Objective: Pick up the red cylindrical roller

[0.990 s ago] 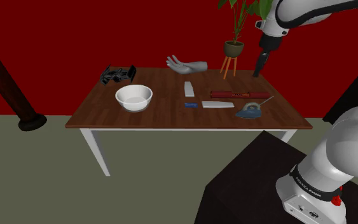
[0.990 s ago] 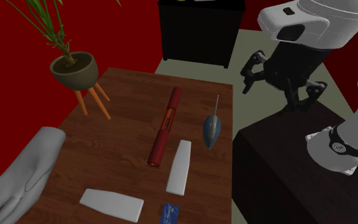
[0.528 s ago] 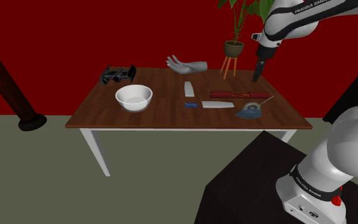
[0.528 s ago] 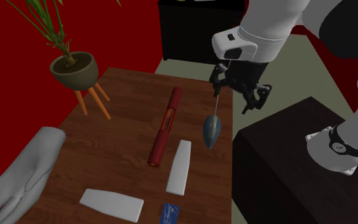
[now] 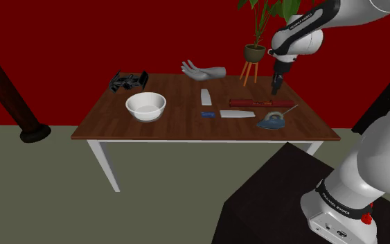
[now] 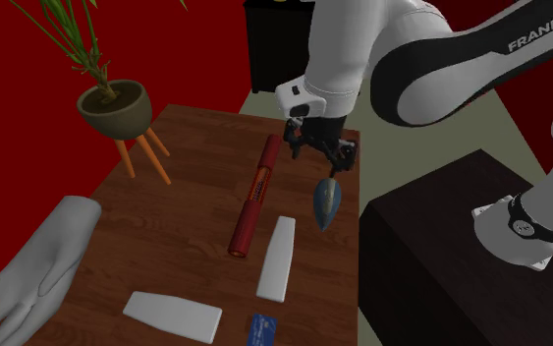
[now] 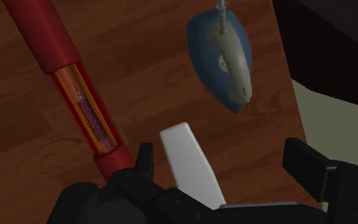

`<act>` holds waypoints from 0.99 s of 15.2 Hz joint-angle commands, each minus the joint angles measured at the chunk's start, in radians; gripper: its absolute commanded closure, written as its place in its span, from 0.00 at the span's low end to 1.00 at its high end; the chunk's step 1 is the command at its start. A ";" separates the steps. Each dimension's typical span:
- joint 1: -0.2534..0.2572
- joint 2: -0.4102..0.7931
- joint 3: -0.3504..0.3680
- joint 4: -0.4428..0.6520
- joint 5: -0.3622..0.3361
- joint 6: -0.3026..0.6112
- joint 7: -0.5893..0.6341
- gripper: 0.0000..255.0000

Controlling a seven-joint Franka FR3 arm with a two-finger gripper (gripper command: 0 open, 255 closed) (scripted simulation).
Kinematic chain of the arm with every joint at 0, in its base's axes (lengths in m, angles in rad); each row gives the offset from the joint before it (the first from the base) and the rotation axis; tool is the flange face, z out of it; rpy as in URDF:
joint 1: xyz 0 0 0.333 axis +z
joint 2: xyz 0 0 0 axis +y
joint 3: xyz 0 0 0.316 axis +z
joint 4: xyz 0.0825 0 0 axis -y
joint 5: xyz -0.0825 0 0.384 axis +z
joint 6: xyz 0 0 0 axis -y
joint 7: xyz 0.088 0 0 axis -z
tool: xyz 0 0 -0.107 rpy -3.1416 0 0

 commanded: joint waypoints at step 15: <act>-0.321 0.702 0.186 0.597 0.377 -0.038 -0.517 0.00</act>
